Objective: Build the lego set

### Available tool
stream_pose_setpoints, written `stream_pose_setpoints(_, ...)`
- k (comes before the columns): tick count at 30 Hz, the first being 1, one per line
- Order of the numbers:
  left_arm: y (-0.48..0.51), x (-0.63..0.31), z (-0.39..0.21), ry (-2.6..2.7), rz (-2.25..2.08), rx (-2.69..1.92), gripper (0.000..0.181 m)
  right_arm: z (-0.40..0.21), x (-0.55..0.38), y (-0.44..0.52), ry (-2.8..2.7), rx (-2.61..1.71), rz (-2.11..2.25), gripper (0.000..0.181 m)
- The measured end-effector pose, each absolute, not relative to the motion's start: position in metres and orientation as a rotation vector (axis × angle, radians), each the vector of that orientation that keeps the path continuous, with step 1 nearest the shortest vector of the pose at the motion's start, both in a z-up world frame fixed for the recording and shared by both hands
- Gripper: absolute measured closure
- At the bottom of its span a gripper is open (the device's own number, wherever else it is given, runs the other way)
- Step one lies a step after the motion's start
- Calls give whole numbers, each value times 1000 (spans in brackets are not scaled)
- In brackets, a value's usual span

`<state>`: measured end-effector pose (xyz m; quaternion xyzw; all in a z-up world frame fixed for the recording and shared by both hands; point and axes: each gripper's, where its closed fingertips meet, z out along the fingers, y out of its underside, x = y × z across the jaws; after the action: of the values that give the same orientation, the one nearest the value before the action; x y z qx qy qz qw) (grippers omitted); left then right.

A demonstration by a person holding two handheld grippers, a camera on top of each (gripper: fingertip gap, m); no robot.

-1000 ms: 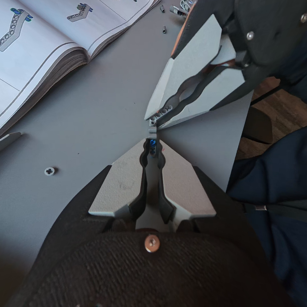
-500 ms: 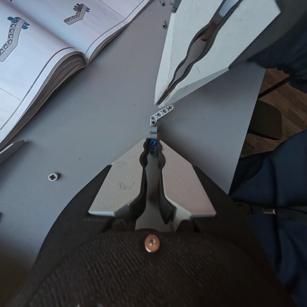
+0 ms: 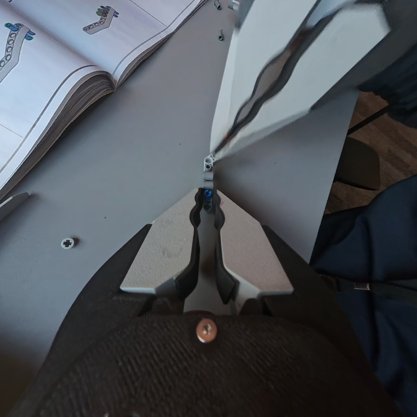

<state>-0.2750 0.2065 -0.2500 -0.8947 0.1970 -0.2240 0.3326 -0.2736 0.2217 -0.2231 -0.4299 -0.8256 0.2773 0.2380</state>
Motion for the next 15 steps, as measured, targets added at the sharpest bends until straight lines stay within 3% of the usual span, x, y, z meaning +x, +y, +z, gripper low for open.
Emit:
stream_pose_setpoints(3, 206, -278, -250, 514, -560, -2342, 177, -239, -273, 220, -2287, -1202, 739, 181)
stream_pose_setpoints(8, 207, -278, -251, 517, -560, -2339, 177, -197, -280, 227, -2173, -1170, 791, 181)
stream_pose_setpoints(12, 204, -278, -251, 516, -577, -2353, 177, -244, -277, 224, -2309, -1216, 662, 181)
stream_pose_setpoints(15, 205, -276, -251, 529, -565, -2338, 177, -237, -278, 226, -2304, -1188, 605, 181)
